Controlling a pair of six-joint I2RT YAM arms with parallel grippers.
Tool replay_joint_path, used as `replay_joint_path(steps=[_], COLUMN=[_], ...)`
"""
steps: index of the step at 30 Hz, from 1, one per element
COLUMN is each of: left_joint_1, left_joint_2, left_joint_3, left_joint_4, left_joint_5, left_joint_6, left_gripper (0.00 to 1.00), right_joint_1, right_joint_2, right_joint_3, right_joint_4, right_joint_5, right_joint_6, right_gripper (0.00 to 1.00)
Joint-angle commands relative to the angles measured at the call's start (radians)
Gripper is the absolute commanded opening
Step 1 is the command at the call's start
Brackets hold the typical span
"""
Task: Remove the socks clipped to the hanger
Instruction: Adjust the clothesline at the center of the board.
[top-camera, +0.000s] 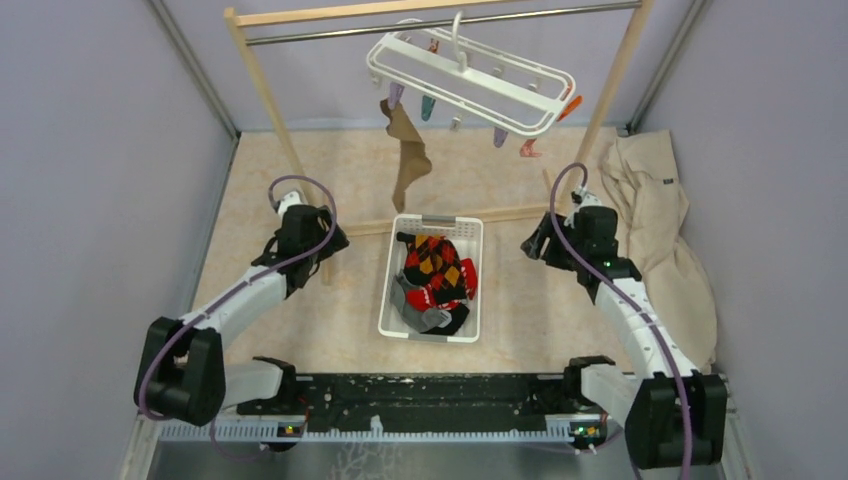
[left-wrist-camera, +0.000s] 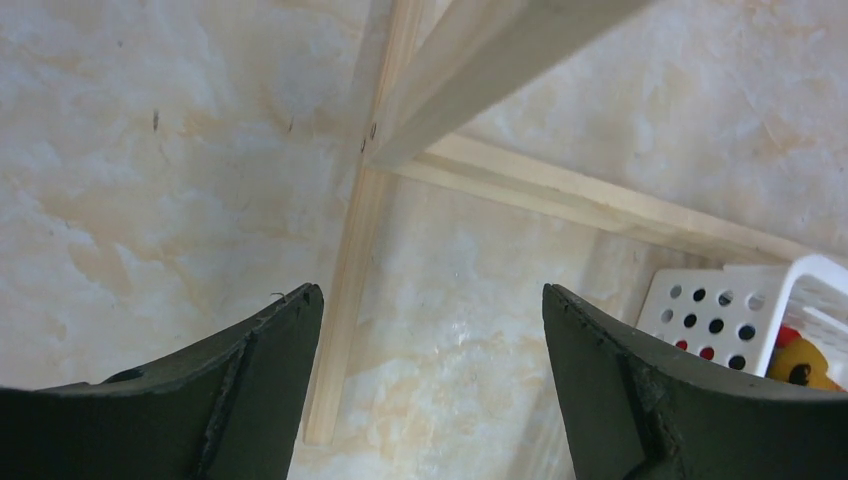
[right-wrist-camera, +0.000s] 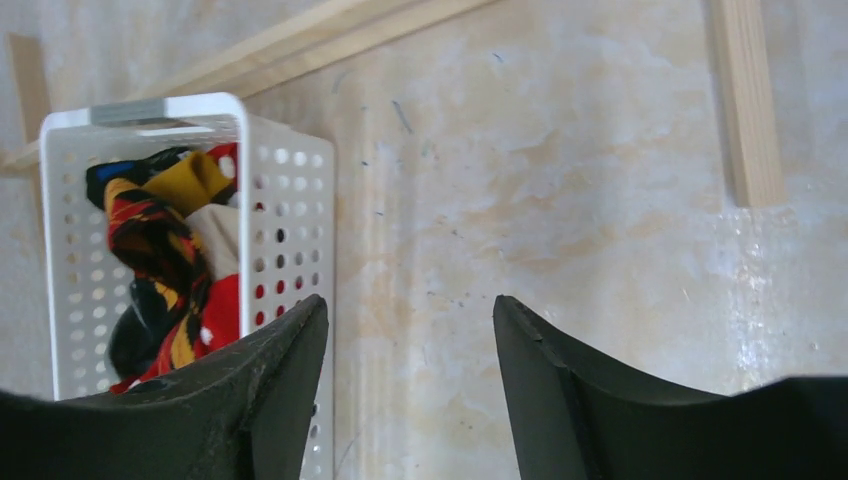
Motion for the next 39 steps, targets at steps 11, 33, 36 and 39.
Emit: replay_joint_path(steps=[11,33,36,39], left_joint_1=[0.084,0.126,0.127,0.130], left_joint_2=[0.256,0.455,0.470,0.481], left_joint_3=[0.166,0.351,0.361,0.372], left_joint_4=[0.153,0.185,0.184,0.185], left_joint_5=[0.077,0.130,0.135,0.136], left_joint_6=[0.035,0.018,0.014,0.015], left_gripper=[0.84,0.84,0.84,0.84], right_joint_1=[-0.152,-0.420,-0.420,-0.420], right_joint_2=[0.089,0.410,0.482,0.531], right_joint_3=[-0.010,0.060,0.104,0.159], right_joint_4=[0.097,0.475,0.568,0.620], right_joint_5=[-0.104,-0.377,-0.419,-0.419], right_joint_6=[0.014,0.226,0.298,0.337], right_gripper=[0.54,0.46,0.42,0.42])
